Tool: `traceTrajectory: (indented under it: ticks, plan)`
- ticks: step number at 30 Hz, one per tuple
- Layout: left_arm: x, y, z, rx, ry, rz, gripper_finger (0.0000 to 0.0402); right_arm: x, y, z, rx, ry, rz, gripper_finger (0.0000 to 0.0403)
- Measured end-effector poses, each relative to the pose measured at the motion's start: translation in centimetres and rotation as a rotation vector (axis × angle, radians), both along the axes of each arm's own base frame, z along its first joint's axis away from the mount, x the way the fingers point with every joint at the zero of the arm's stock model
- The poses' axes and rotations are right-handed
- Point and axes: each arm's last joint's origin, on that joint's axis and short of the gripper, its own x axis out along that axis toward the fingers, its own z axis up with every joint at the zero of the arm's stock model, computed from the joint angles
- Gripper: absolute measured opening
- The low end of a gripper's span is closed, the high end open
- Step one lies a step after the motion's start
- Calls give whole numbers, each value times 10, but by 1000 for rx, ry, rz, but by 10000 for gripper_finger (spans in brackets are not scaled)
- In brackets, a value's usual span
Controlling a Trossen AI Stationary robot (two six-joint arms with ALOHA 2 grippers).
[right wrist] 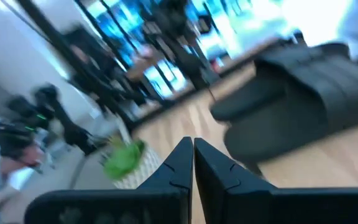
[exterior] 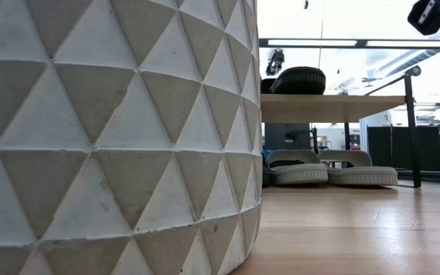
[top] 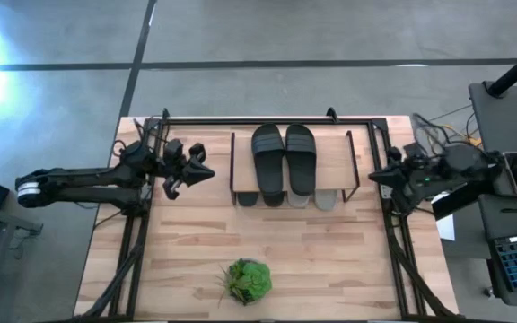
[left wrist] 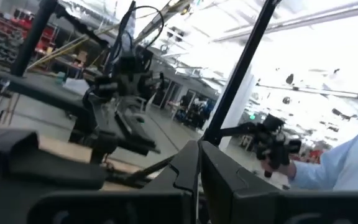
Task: Pick and place slides into the shelf
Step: Return to Home Position
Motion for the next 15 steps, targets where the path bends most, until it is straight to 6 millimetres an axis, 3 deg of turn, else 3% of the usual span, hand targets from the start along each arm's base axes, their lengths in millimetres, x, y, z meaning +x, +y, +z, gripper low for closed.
traceTrajectory:
  ticks: [7,11,15]
  plan:
    - [-23,-4,-23,-3,30,89,2,-33,-11,-32,-44,-171,8,9]
    - [-37,-8,-31,7,-8,107,2,-30,-8,-31,-73,-171,68,9]
    - [-48,-9,-45,-10,-34,171,2,-28,-6,-22,-118,-340,111,8]
